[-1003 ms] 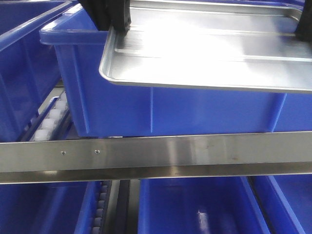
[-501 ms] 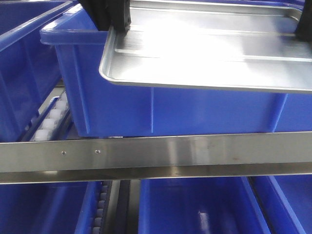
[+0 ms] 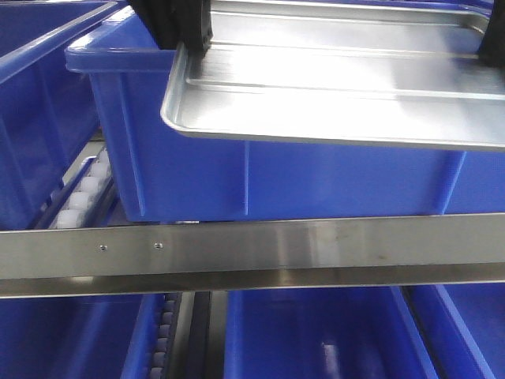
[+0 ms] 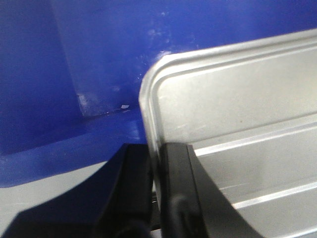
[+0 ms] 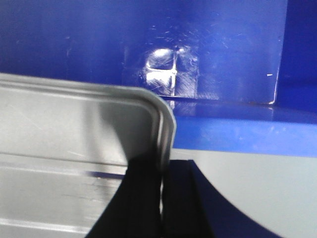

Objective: Grab silver tray and place in blue box
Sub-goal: 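Carry the tray with both grippers over the open blue bin, then lower the tray into the blue bin and open both grippers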

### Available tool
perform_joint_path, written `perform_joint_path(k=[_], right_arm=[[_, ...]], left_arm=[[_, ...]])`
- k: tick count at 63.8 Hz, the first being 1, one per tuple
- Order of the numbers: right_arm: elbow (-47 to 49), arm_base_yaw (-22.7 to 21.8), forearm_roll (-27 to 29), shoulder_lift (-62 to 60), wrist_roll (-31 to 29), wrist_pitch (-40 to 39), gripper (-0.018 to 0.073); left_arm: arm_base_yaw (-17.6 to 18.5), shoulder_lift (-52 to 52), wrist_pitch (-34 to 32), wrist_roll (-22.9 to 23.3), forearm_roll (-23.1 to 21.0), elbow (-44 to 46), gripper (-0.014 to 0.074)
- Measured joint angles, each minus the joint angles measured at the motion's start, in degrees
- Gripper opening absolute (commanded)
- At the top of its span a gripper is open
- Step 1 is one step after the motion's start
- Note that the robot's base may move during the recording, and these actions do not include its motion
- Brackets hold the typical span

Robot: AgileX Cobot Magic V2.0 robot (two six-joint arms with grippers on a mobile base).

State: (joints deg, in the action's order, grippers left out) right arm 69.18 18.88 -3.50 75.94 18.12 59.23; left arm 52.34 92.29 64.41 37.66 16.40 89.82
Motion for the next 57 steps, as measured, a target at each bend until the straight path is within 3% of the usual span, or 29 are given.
perform_joint_path(k=[14,31,44,57], right_arm=[[1.06,0.0,0.0,0.0,0.0,1.59,0.0056],[13.71,-0.11,-2.15,0.0,-1.61,5.83,0.0056],[23.92,-0.11,-2.17,4.11,-2.37,5.56,0.0056],[26.46,-0.33,-3.75,12.68,-2.53,1.41,0.0056]], left_arm=[[0.0,0.0,0.49,-0.23,-0.26,0.98,0.001],[-0.14,0.0,2.78,-2.39,2.81,10.82,0.001],[-3.49,2.53,1.35,-3.51,6.53,17.57,0.001],[-7.71,8.0,-3.98,-4.1,8.64,18.1,0.001]])
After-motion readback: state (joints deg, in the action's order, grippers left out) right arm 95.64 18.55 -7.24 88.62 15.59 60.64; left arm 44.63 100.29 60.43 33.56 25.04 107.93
